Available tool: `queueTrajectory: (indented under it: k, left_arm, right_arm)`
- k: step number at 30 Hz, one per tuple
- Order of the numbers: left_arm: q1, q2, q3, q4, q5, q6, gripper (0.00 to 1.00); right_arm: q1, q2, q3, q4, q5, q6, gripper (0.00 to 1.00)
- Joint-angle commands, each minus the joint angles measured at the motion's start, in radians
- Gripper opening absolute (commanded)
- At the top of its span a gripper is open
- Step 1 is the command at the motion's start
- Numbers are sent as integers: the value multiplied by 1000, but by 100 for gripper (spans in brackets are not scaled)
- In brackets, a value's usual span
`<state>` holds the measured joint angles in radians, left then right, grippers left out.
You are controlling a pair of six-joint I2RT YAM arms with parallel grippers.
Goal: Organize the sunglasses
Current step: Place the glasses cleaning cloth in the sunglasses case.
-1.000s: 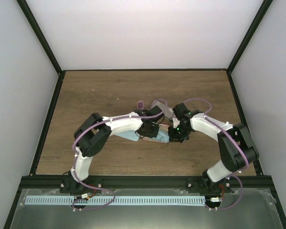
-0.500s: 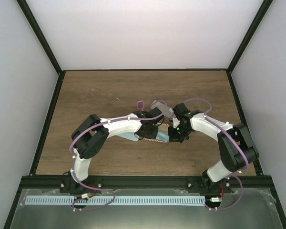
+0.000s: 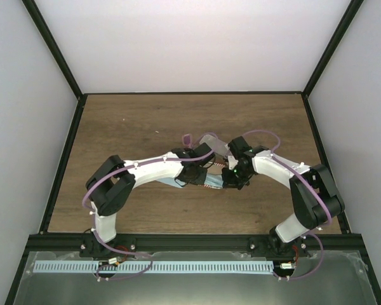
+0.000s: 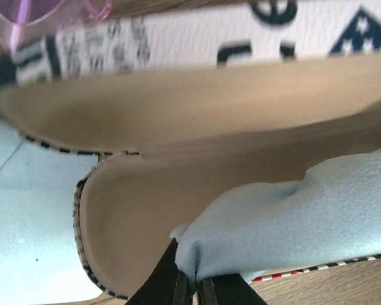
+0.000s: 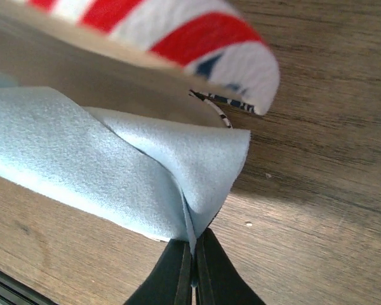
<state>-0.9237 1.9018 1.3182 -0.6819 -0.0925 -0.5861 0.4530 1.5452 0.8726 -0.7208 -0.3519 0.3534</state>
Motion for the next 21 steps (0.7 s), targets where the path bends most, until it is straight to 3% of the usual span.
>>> queueTrajectory:
  k: [1,9,21]
  left_arm:
    - [1,-44,-24,-21,-37,-18,4]
    - [1,-52,-44,-15,-45,-23,4]
    - [13,-76,-50,-30,-71,-8,4]
  right_arm:
    - [17,-4,62,-26,26,4,1]
    - [39,3,149,-78,74,-3,1]
    - [70,49,149,-58,37,8,1]
